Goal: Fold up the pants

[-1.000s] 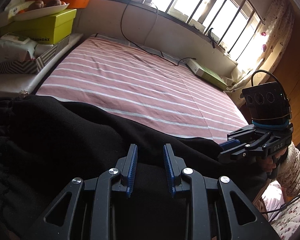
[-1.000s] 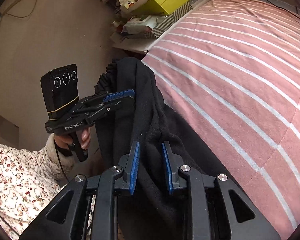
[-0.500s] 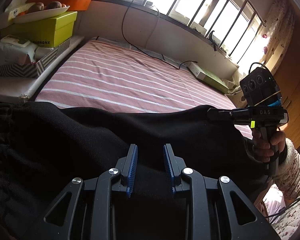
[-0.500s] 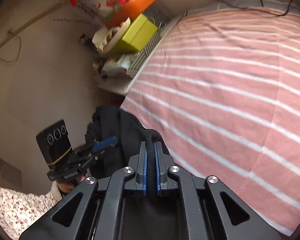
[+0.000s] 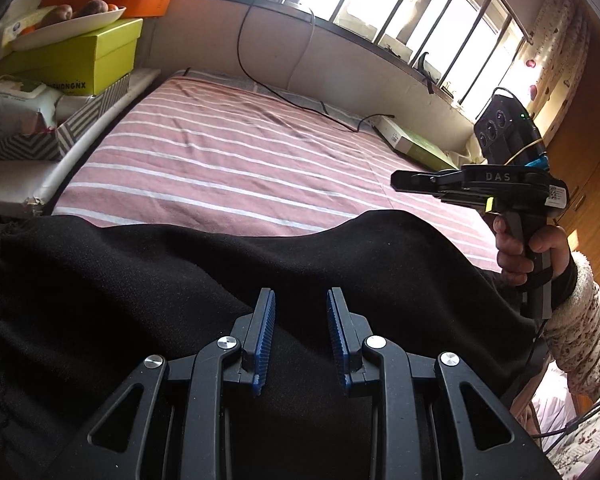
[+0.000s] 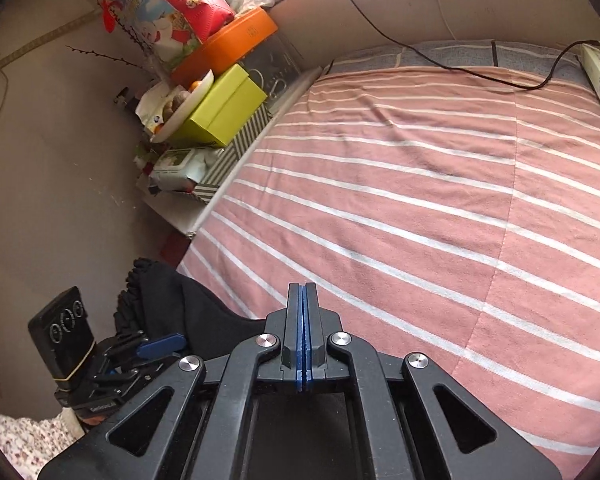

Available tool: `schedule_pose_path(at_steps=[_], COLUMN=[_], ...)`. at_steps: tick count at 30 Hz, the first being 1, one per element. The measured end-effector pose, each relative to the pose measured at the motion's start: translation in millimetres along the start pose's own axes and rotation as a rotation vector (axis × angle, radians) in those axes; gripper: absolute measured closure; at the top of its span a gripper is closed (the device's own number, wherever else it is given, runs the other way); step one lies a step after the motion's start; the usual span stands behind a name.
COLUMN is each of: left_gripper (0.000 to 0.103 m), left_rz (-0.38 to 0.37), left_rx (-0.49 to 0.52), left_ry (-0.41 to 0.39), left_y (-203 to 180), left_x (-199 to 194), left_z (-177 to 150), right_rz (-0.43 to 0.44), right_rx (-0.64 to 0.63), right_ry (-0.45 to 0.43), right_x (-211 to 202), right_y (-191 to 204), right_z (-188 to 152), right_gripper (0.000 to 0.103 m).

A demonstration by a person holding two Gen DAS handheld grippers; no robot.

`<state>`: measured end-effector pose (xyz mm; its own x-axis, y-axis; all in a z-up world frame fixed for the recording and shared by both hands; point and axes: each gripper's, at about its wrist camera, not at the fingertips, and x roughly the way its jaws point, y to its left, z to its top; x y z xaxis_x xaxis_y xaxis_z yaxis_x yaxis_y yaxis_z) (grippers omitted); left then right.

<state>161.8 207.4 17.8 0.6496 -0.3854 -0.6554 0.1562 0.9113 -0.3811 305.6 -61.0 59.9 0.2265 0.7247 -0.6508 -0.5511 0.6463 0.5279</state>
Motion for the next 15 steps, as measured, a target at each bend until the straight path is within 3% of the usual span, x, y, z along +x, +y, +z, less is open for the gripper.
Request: schedule_pose_path(at_steps=[3, 6, 10, 15], left_gripper=[0.044, 0.044, 0.044, 0.043], left_rz=[-0.002, 0.0, 0.007, 0.018], left_rx=[-0.004, -0.009, -0.011, -0.009], left_ry=[0.0, 0.002, 0.004, 0.006], left_y=[1, 2, 1, -2], left_x=[1, 2, 4, 3], left_z=[0, 0, 0, 1], right_rz=[0.004, 0.025, 0.046, 0.111], right_rx=[-0.068, -0.044, -0.038, -0.053], right_ry=[0.072, 0.174, 0.222, 0.209], right_x=[-9, -4, 5, -1], right_y=[5, -3, -8, -1], right_z=[-7, -24, -41, -48], right_gripper=[0.102, 0.094, 0.075, 0.072])
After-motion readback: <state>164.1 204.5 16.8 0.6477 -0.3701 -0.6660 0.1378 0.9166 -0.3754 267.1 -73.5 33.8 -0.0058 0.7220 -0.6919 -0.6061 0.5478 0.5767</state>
